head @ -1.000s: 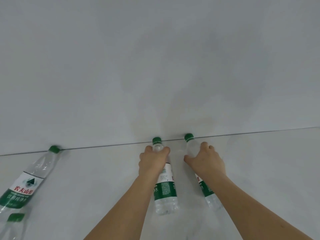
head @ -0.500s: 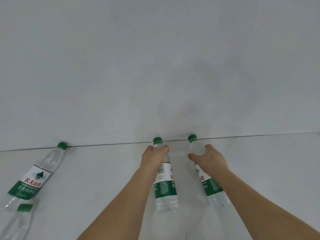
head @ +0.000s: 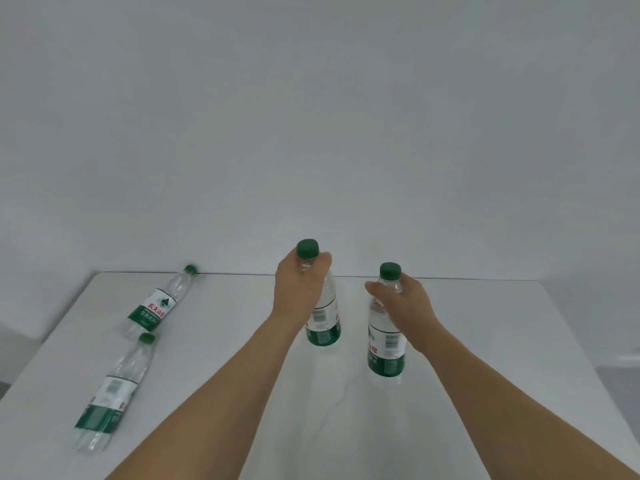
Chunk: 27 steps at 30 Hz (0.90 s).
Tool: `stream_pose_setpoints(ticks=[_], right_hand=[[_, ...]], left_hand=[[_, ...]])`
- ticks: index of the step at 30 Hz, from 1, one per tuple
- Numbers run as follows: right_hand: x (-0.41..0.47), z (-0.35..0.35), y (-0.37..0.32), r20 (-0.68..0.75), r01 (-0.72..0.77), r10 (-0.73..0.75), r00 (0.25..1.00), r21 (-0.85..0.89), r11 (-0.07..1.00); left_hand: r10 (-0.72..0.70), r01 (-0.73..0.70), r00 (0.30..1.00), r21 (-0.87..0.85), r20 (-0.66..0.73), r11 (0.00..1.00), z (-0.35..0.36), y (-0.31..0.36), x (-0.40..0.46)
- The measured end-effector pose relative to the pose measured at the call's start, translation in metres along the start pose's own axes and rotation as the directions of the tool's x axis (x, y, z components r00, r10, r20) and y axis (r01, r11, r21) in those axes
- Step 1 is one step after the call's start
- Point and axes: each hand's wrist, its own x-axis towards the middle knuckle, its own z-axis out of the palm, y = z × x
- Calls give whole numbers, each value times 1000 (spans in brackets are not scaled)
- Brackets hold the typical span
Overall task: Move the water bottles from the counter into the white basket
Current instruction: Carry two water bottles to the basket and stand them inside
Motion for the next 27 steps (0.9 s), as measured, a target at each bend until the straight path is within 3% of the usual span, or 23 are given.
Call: stream_pose_setpoints(ticks=[4, 10, 17, 23, 27], right_hand=[[-39, -13, -48, 25, 155, -158, 987, 90, 984], [-80, -16, -101, 28, 300, -308, 951, 163, 940], [-145, 84, -163, 183, 461, -483, 856, 152, 874], [-263, 232, -203, 424, 501, -565, 708, 264, 824], [-357, 296, -224, 552, 447, -573, 606, 360, 819]], left_hand=[[148, -147, 989, 44, -8, 988, -15, 55, -31], [139, -144, 979, -25, -150, 989, -47, 93, -74], [165, -176, 923, 1, -347, 984, -185, 115, -127], [206, -151, 760, 140, -616, 979, -342, 125, -244], [186, -76, 593, 176, -783, 981, -416, 125, -337]])
